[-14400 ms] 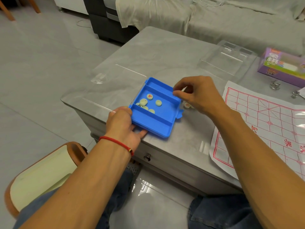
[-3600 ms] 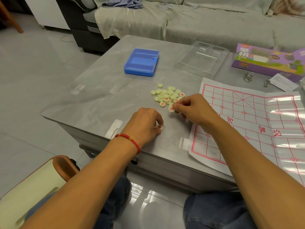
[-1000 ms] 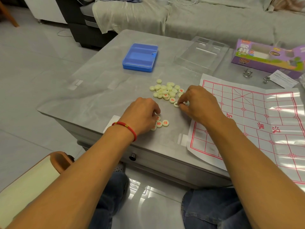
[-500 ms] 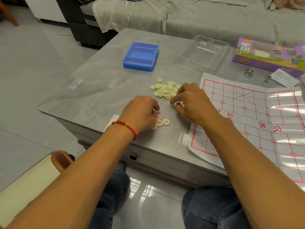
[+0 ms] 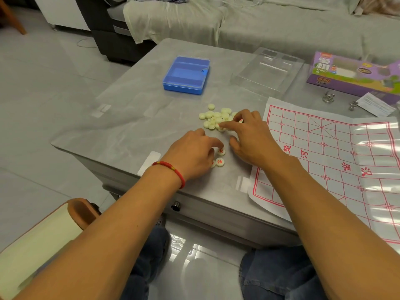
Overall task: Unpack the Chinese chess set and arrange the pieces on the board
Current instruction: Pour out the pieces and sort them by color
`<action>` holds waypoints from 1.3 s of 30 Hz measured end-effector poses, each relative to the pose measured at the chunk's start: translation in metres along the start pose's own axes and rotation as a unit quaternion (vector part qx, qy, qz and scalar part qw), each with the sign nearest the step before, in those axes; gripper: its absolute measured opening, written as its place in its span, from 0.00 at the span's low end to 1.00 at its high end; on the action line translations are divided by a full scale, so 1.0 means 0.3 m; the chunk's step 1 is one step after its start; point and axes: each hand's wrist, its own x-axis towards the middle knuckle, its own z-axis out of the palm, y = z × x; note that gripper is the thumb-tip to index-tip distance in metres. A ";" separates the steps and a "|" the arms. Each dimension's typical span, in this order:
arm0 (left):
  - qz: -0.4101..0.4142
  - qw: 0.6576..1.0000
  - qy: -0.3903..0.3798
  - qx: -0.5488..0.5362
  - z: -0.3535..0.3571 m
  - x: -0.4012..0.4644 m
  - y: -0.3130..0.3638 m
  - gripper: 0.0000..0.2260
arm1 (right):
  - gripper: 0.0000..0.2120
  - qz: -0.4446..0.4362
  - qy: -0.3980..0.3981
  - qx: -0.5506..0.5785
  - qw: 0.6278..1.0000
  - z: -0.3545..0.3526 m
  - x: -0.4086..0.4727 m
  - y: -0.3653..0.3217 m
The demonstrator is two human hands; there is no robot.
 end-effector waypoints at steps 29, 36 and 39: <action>-0.066 0.997 0.039 0.026 -0.023 0.010 -0.029 0.14 | 0.10 -0.065 -0.029 -0.023 0.997 -0.075 -0.030 -0.013; -0.065 0.992 0.108 -0.008 -0.010 0.057 -0.053 0.16 | 0.12 -0.055 0.033 0.005 0.998 -0.026 -0.024 -0.016; -0.050 0.990 0.128 0.004 0.002 0.096 -0.056 0.18 | 0.17 -0.060 0.037 -0.021 0.997 0.007 0.002 -0.025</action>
